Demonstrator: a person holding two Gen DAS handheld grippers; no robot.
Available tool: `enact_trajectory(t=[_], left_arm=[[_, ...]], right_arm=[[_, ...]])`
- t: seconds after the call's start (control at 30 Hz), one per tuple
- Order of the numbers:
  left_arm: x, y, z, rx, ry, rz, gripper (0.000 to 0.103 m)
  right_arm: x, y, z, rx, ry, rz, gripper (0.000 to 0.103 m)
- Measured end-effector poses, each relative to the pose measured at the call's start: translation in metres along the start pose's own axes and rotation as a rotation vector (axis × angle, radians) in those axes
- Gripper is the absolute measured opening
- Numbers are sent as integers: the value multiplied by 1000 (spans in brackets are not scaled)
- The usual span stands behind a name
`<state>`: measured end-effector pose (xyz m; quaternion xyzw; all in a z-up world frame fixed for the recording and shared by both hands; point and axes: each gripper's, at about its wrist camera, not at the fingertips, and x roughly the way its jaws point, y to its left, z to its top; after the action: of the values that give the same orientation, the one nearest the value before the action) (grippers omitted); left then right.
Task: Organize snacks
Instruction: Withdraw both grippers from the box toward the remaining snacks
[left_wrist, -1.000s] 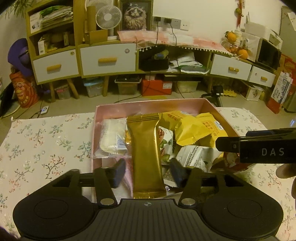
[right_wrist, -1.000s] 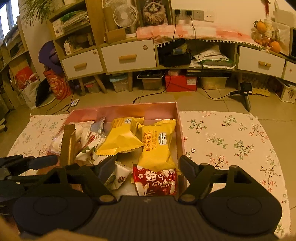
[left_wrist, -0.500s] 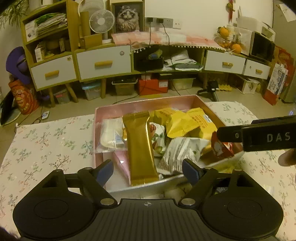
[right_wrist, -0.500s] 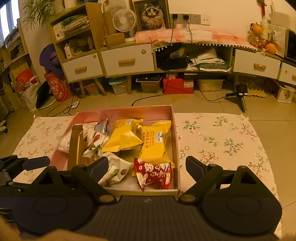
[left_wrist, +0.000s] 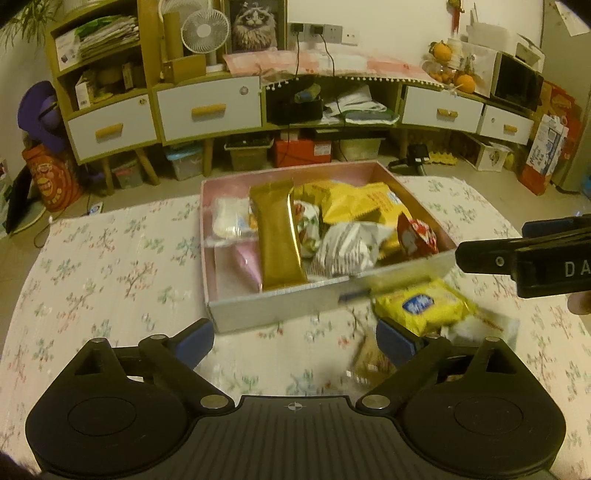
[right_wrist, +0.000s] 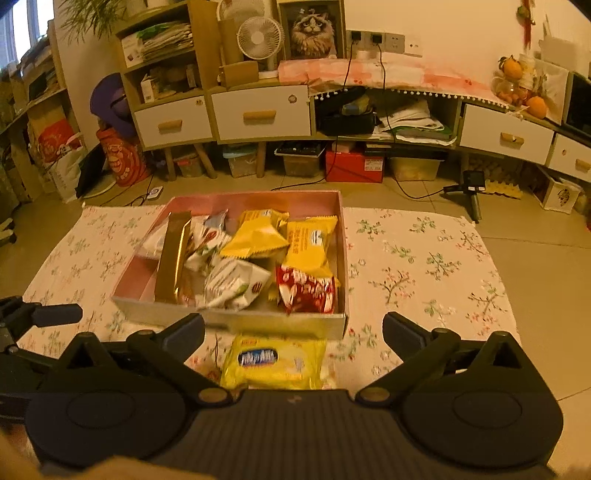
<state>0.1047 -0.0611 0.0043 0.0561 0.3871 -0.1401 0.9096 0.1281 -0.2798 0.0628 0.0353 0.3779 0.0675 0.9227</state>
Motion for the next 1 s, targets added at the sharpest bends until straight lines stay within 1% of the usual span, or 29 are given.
enact_trajectory(t=[0.33,0.5,0.53,0.6,0.67,0.73,0.83,0.97,1.0], left_arm=[[-21,-3,-28,23,32,-6,97],[-23,-12,-47,88,35,-30,97],[-22,-14,-49,105,43,-35,97],[-21,-19,-54,136,57,-44,97],[-20,-24,-58,154,65,-64,97],[-18,-29,-63,170,68,-85,97],[-15,-38,-67,206,44,-115,97],[-8,-47,-67,211,-3,-179,95],[-6,-49,-66,210,-15,-196,92]], right_arm=[[-17,-1,-29,14,23,6,103],[-18,-7,-50,18,30,3,103],[-19,-7,-55,10,33,3,103],[-17,-5,-60,-48,53,-4,103],[-20,-4,-65,-100,39,-2,103],[-21,-6,-70,-120,29,15,103],[-17,-14,-76,-133,44,36,103],[-13,-27,-83,-148,50,17,103],[-11,-30,-84,-146,51,13,103]])
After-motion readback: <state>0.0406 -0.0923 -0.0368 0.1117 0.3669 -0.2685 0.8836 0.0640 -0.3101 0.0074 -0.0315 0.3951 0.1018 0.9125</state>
